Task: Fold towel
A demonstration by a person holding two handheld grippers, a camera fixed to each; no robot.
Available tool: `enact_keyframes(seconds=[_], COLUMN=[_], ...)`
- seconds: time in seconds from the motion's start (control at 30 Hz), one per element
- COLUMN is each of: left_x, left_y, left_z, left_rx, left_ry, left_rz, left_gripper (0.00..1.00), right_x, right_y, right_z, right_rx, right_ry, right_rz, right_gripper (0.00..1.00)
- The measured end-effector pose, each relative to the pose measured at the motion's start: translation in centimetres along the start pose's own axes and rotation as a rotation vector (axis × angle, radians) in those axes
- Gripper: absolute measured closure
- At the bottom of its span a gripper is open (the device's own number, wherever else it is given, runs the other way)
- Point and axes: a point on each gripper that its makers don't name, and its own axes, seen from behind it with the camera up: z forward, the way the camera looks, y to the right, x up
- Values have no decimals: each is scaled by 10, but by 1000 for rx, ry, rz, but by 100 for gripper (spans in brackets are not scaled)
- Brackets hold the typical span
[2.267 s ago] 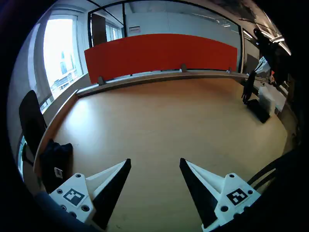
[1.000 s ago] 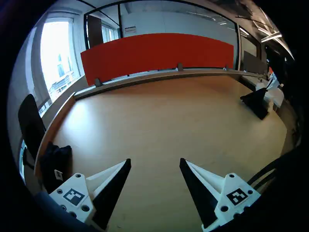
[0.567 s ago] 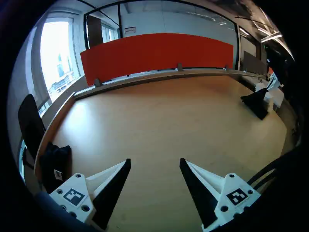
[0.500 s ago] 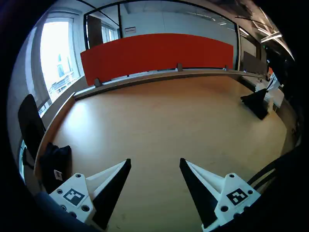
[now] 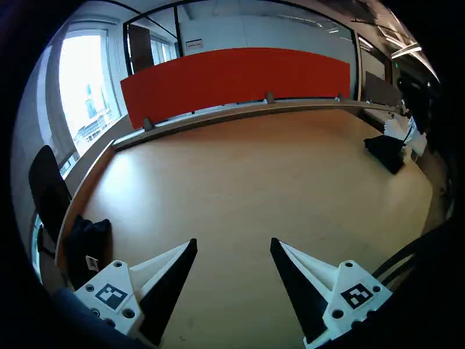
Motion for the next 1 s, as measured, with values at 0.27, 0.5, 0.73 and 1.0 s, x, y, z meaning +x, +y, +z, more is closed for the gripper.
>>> enact_keyframes(seconds=[0.27, 0.5, 0.73, 1.0], left_x=[-1, 2, 3, 4], left_y=[-1, -3, -3, -1], left_z=[-1, -1, -2, 0], left_rx=[9, 15, 19, 19], left_ry=[-9, -12, -15, -19], left_rz=[14, 25, 34, 39], left_gripper=[7, 7, 7, 7], right_x=[-19, -30, -39, -39], right_y=[-5, -8, -7, -9], right_z=[22, 30, 39, 44], right_rx=[12, 11, 6, 3], right_ry=[-44, -70, -91, -87], right_rz=[34, 55, 73, 83], right_gripper=[98, 98, 98, 97])
